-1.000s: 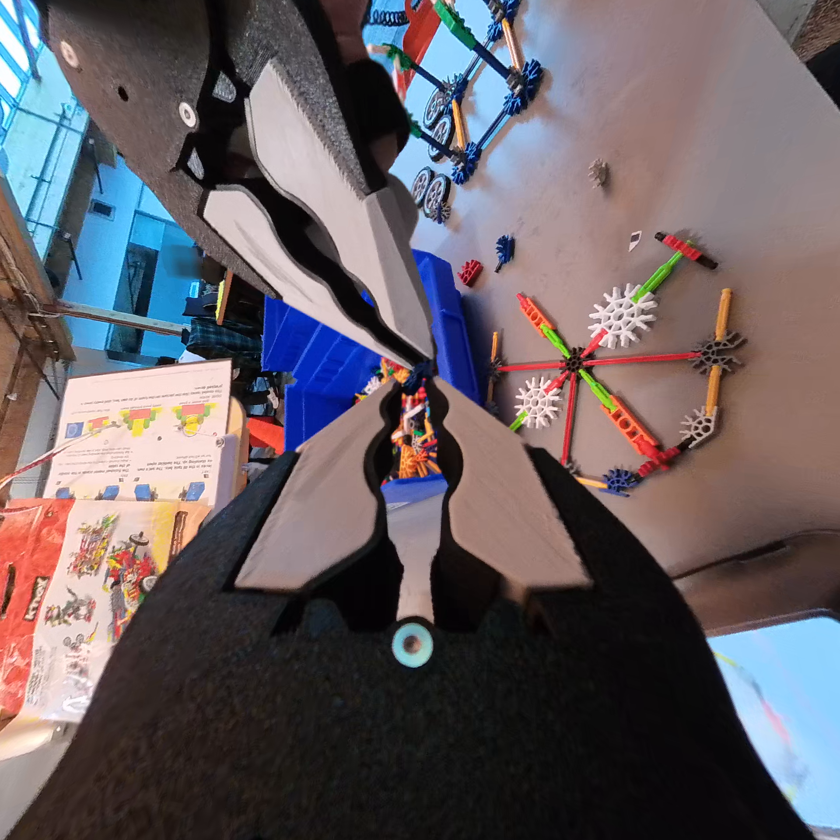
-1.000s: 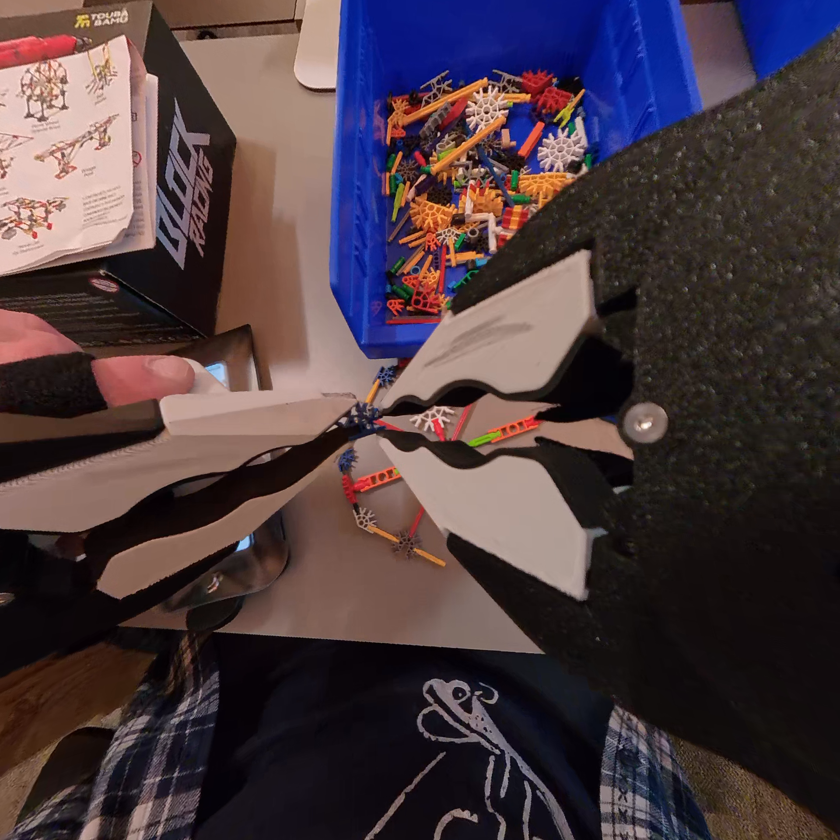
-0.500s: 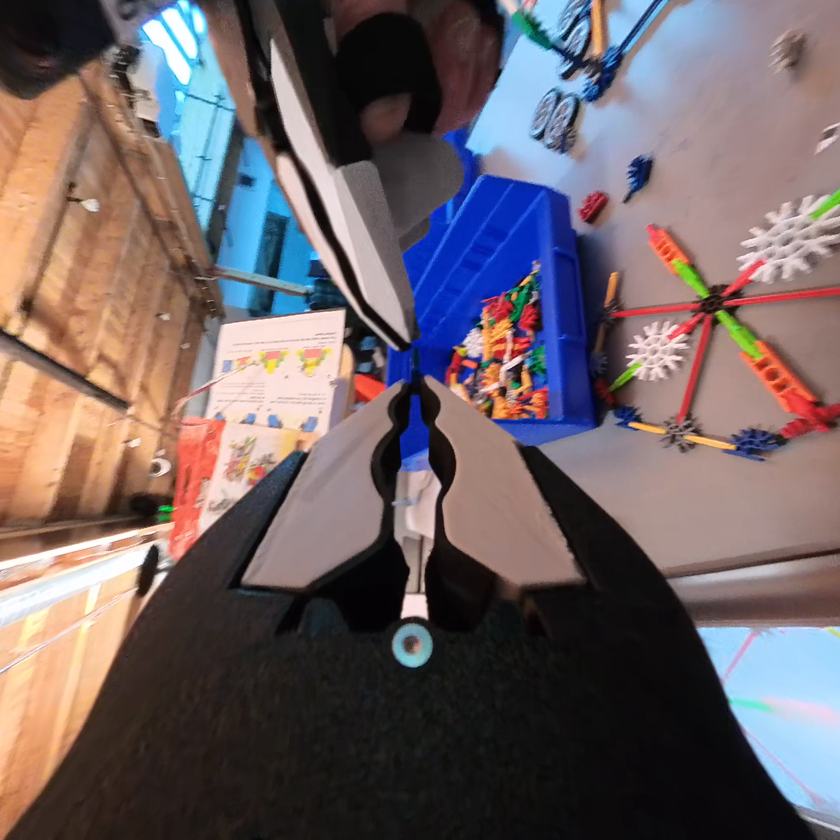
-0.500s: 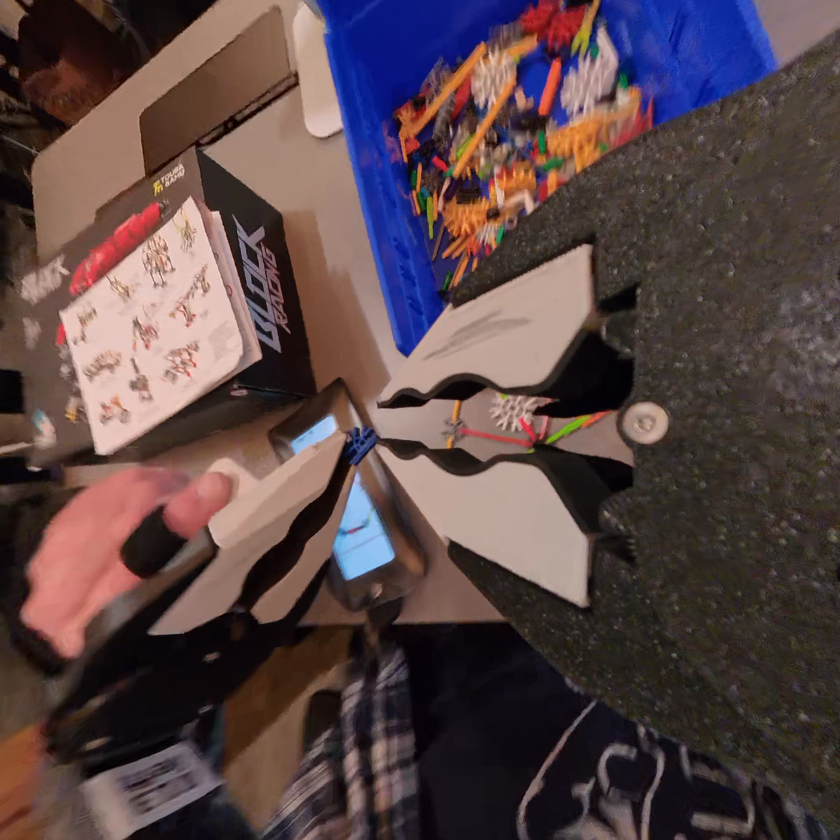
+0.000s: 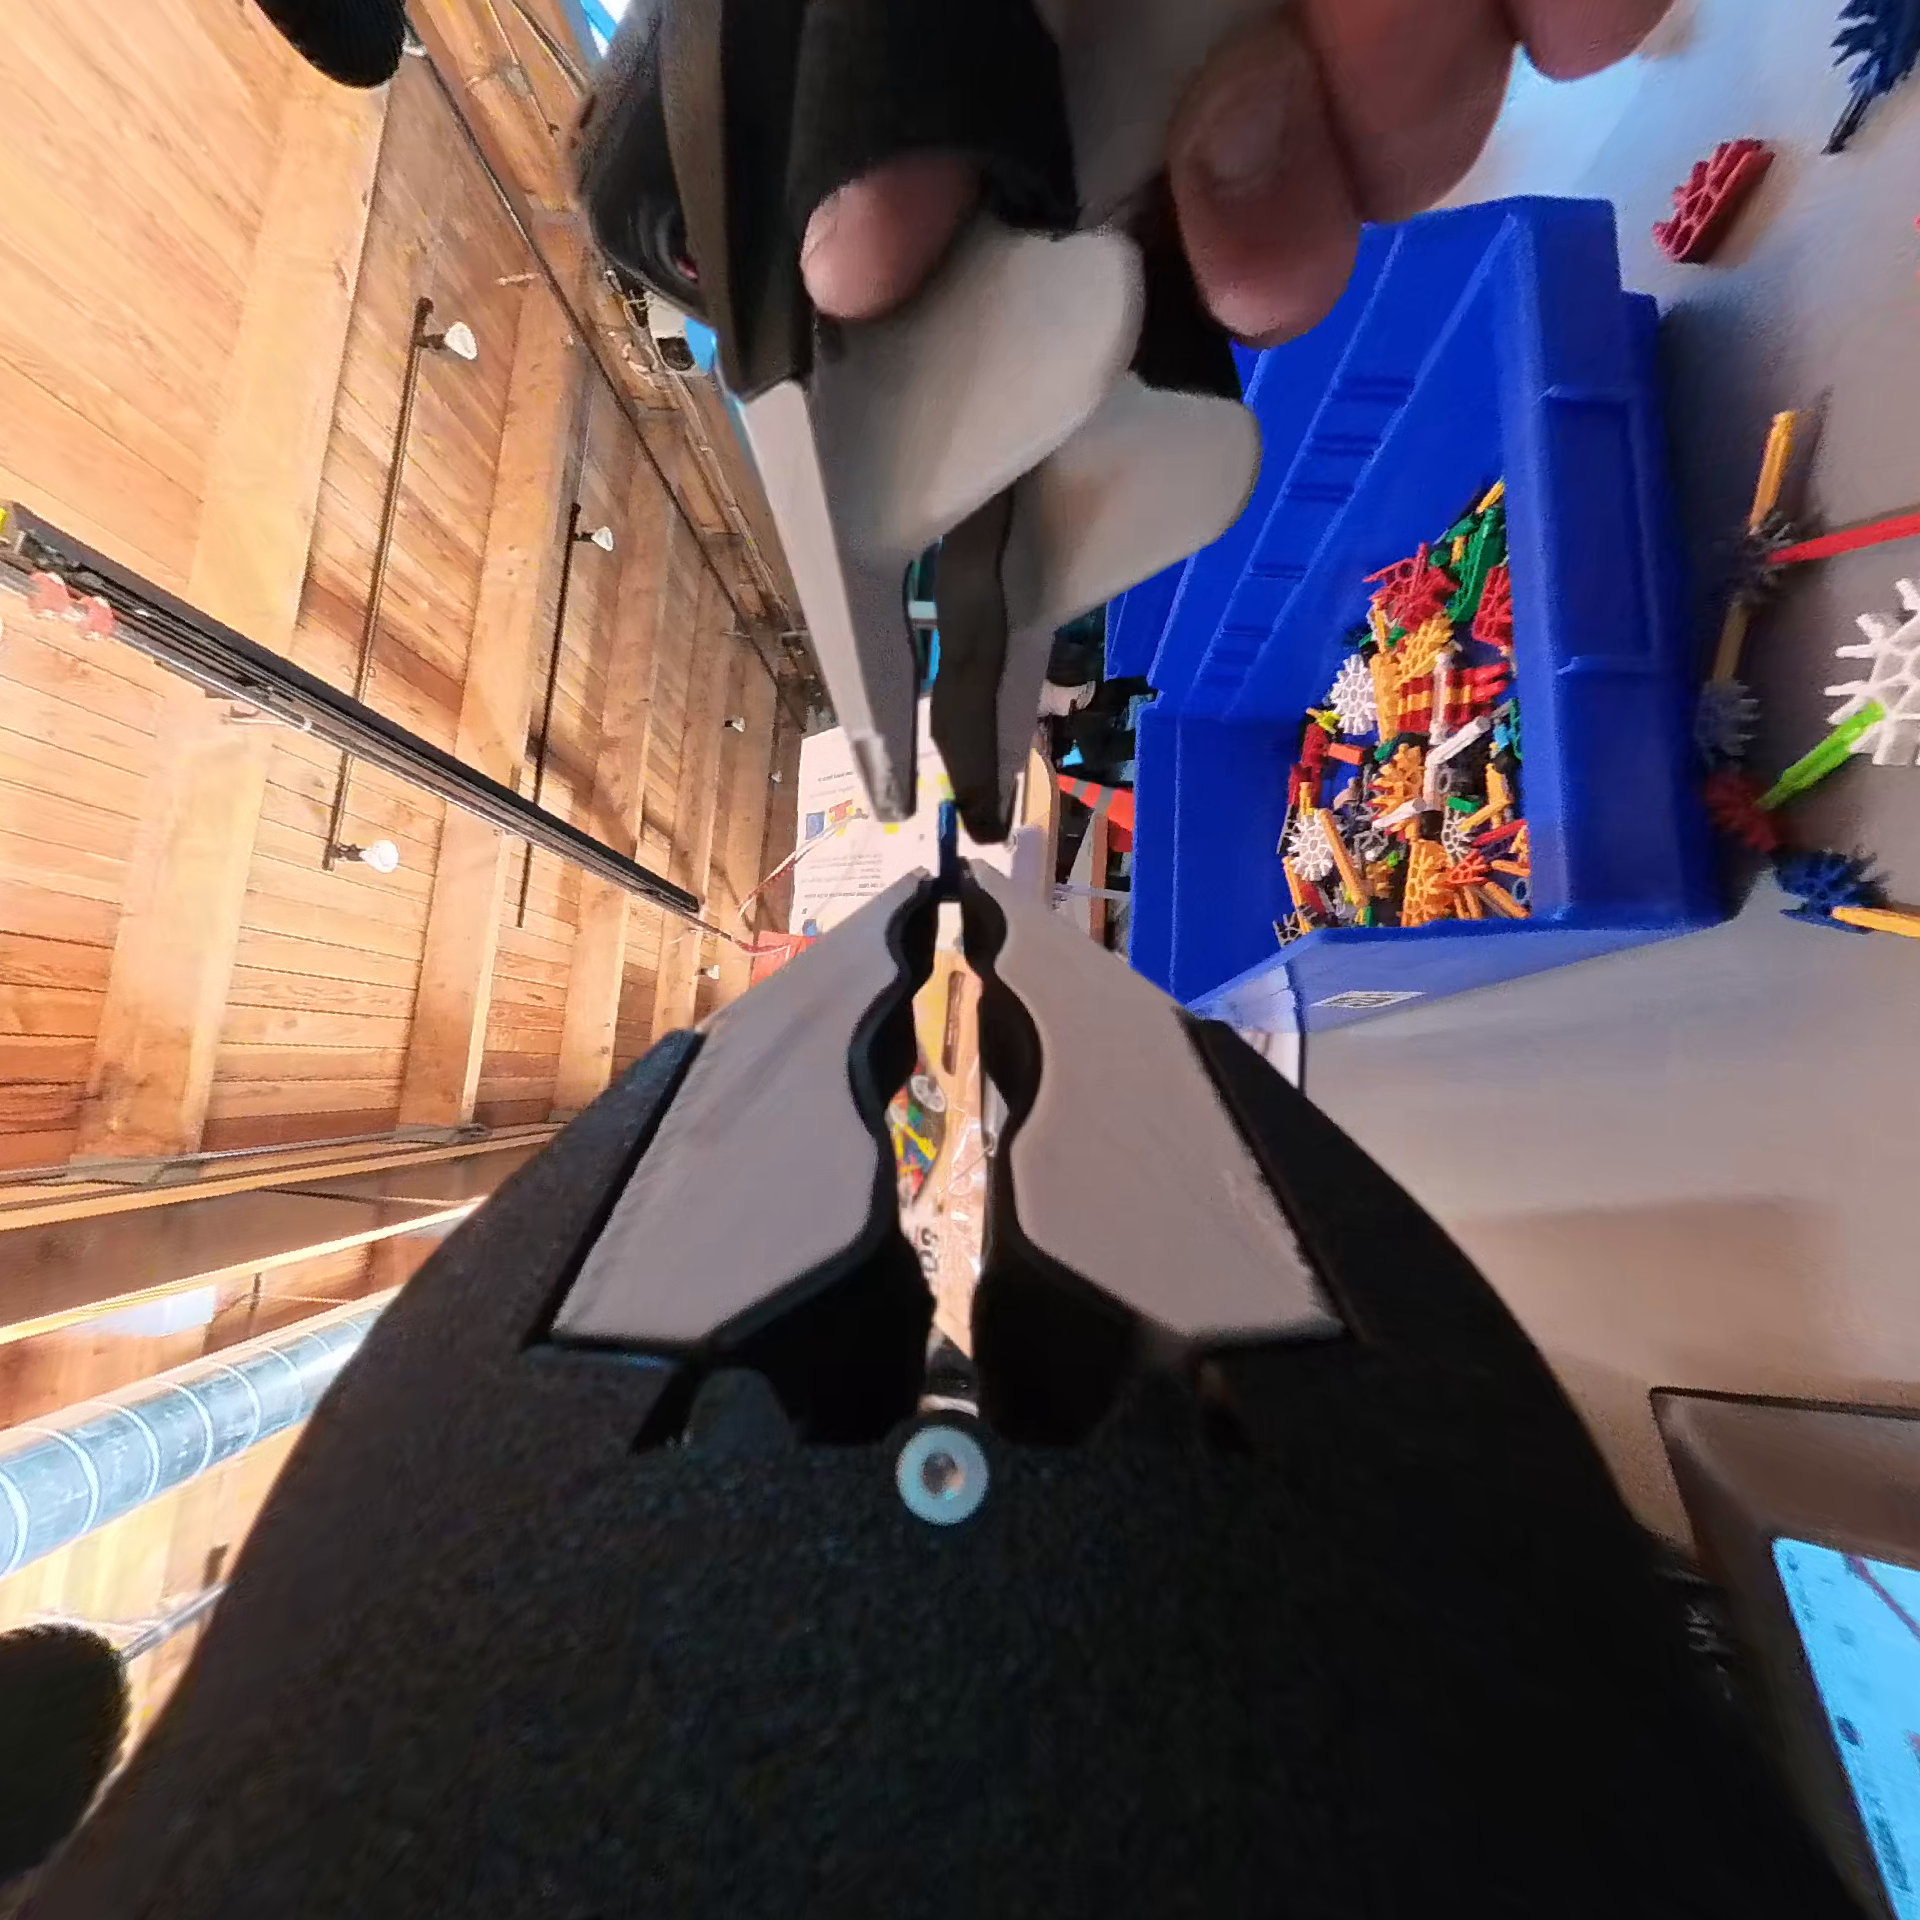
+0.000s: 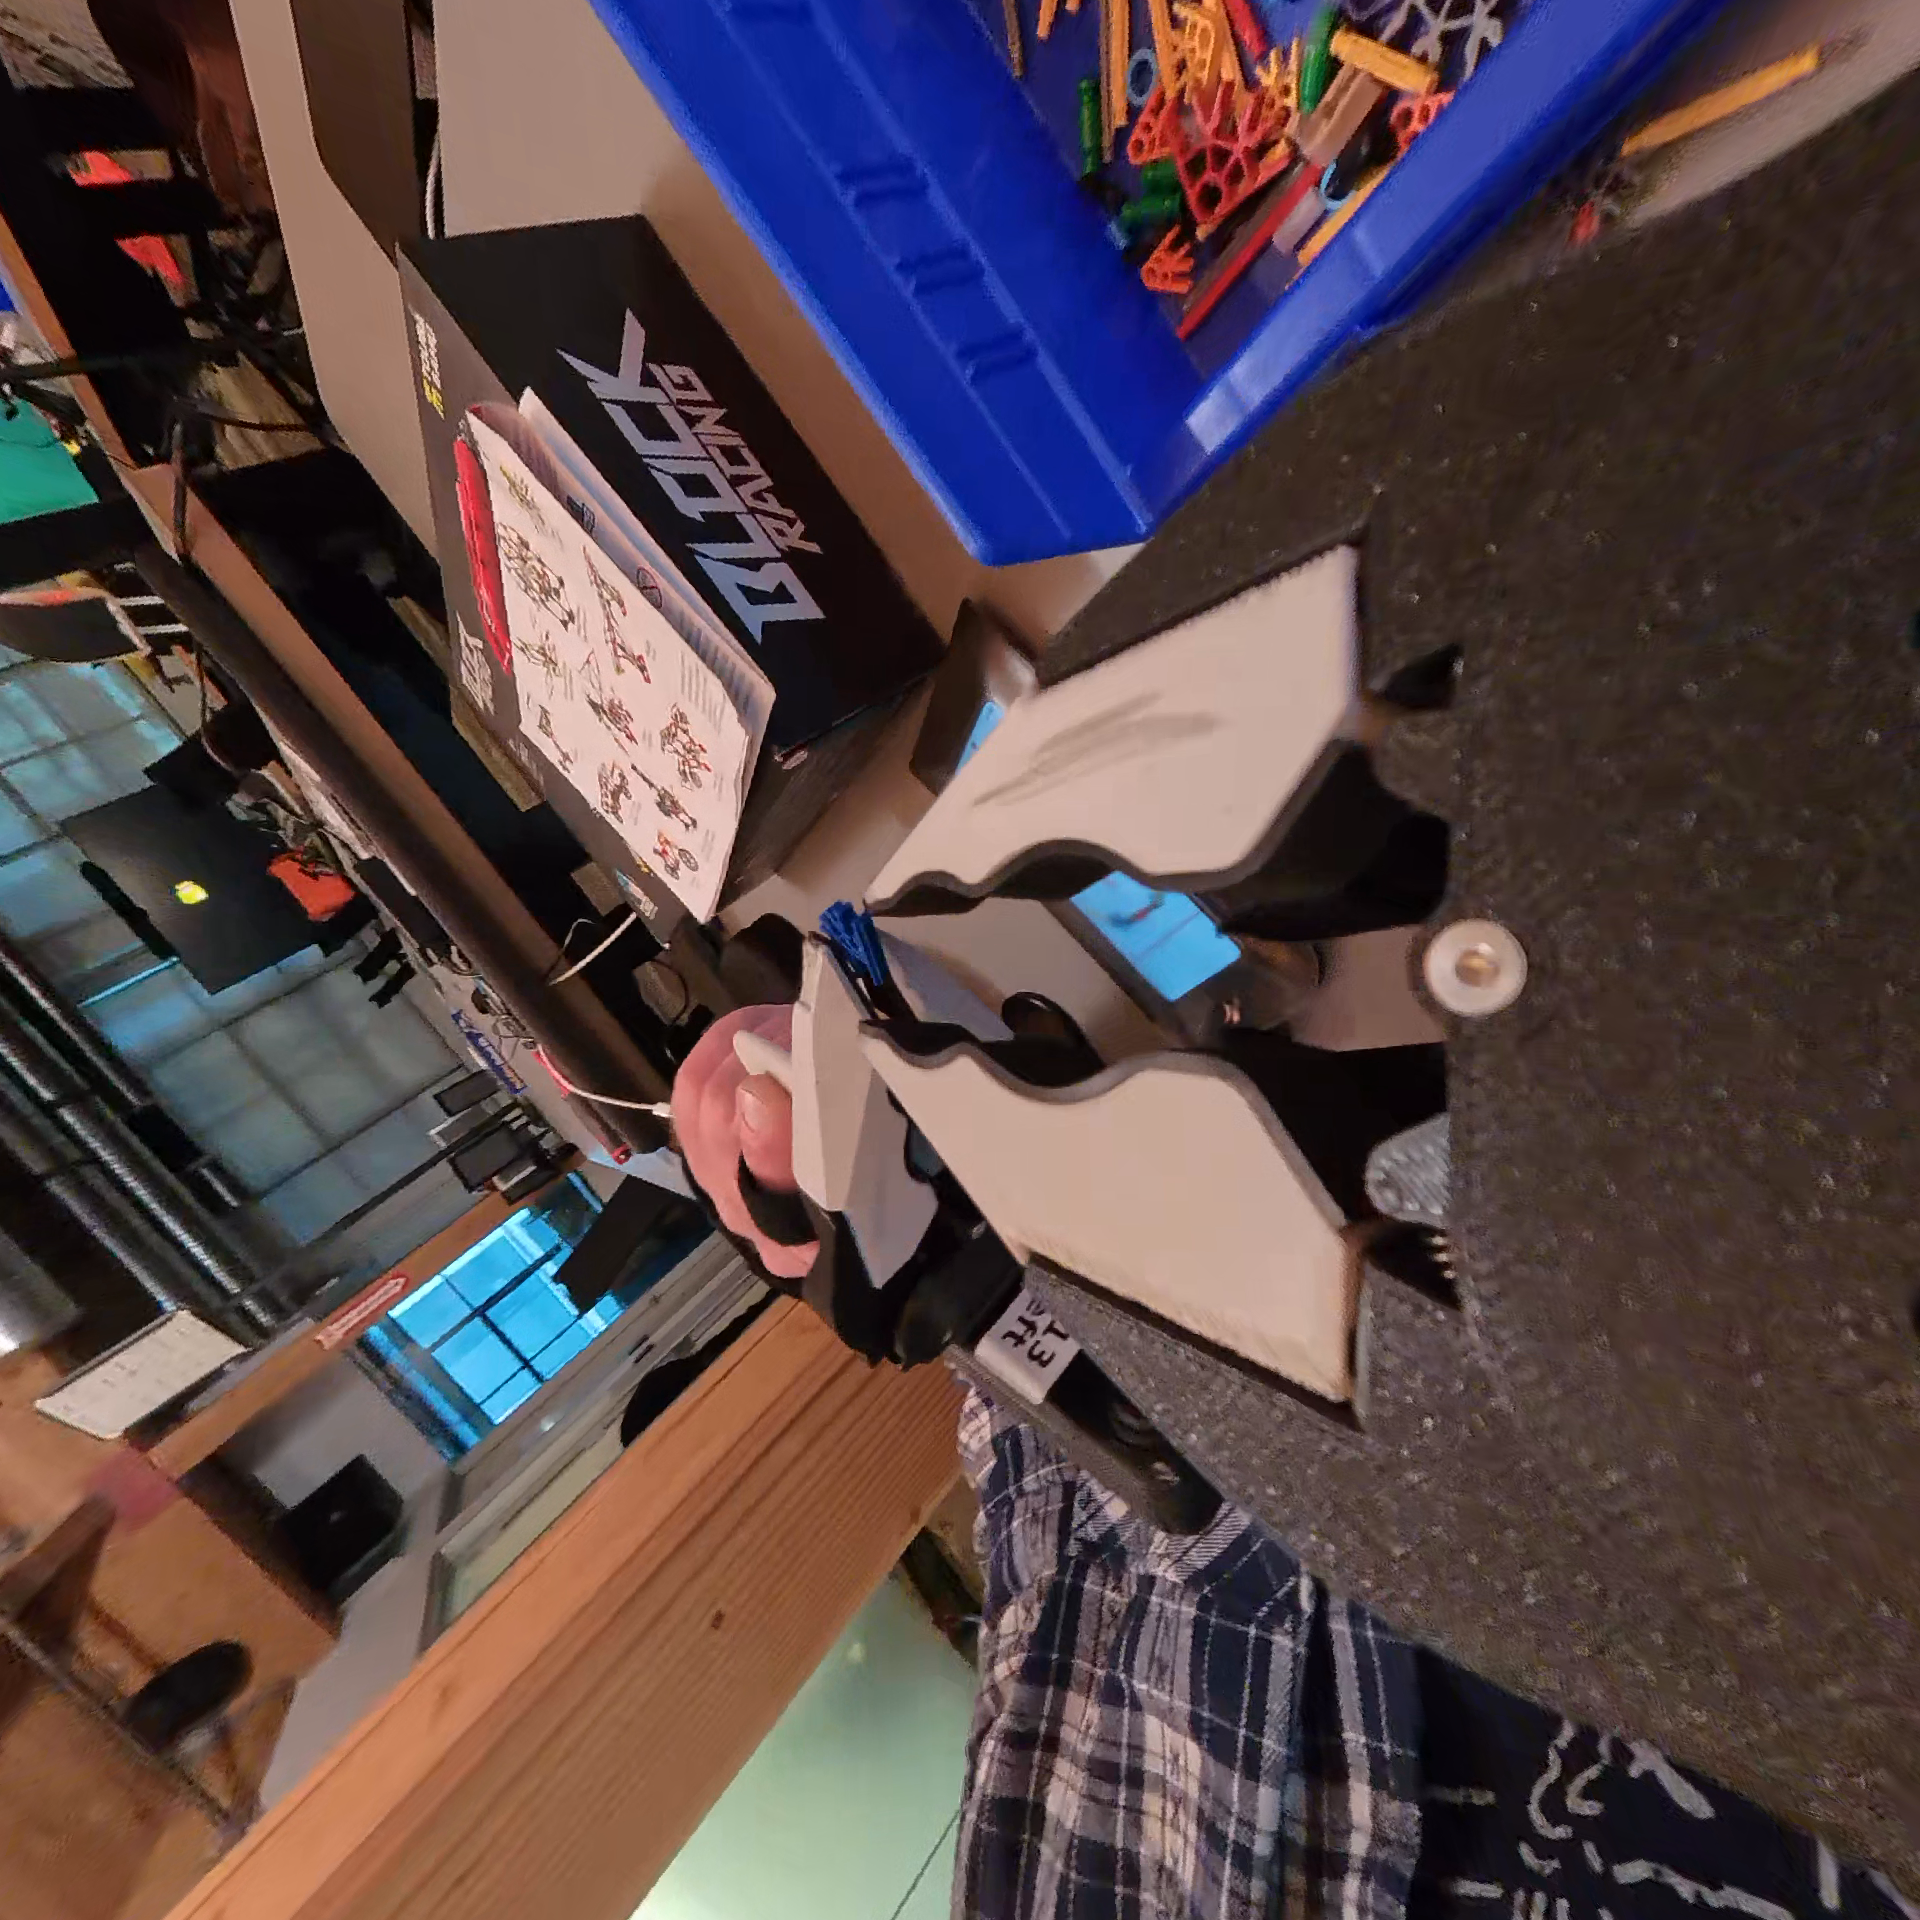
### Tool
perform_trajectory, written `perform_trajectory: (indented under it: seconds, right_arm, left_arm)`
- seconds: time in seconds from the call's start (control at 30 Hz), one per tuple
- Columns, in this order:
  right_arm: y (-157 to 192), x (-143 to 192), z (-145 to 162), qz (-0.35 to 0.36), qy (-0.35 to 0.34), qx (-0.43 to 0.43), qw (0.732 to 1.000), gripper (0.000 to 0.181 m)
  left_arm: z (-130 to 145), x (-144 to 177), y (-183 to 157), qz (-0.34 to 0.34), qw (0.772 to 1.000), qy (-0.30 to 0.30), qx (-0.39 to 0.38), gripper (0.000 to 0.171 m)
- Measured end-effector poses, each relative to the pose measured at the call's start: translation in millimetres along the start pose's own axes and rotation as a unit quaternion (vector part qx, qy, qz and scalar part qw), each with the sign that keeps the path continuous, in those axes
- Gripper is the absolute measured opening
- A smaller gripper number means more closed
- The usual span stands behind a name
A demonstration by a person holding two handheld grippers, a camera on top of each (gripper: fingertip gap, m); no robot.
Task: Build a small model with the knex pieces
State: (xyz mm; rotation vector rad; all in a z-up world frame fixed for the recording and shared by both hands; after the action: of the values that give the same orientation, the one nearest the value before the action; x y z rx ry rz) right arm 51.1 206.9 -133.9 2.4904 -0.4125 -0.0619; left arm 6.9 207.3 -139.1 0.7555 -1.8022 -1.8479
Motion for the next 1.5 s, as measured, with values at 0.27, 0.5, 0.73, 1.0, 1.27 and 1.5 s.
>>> perform_trajectory:
  seconds: [0.27, 0.5, 0.73, 1.0, 1.27, 1.5]
  right_arm:
    - [-9.9, 3.9, -1.7, 0.0, -0.036, -0.022, 0.999, 0.007]
    - [-15.6, 25.7, -3.5, 0.024, 0.021, 0.046, 0.998, 0.003]
    - [-14.7, 39.7, 6.4, 0.04, 0.142, 0.213, 0.966, 0.002]
    - [-2.2, 38.9, 9.3, 0.045, 0.198, 0.323, 0.924, 0.003]
    - [0.2, 39.5, 8.8, 0.031, 0.213, 0.325, 0.921, 0.002]
    - [6.8, 28.1, -19.9, 0.045, 0.135, 0.316, 0.938, 0.013]
  left_arm:
    - [-6.9, -7.6, -3.7, -0.005, 1.0, -0.005, -0.014, 0.003]
    - [-8.4, -8.0, -11.4, 0.084, 0.988, -0.025, 0.126, 0.024]
    - [-17.4, -5.9, -7.9, 0.238, 0.878, -0.085, 0.407, 0.023]
    - [-33.5, -13.4, -11.1, 0.346, 0.753, -0.123, 0.546, 0.014]
    - [-37.1, -16.8, -11.3, 0.361, 0.714, -0.142, 0.583, 0.003]
    - [-17.9, -16.6, 14.0, 0.295, 0.679, -0.166, 0.651, 0.002]
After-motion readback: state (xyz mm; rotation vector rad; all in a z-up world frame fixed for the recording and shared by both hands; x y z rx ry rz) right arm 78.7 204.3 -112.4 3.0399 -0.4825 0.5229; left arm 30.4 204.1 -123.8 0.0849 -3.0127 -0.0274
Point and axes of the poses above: each gripper's, where its closed fingertips meet, x back along the fingers, z out of its underside, y = z × x across the jaws, the point moved 3 cm from there along x, back along the fingers, and after that the axes turned 1 degree about -x, right-handed, at the moved point
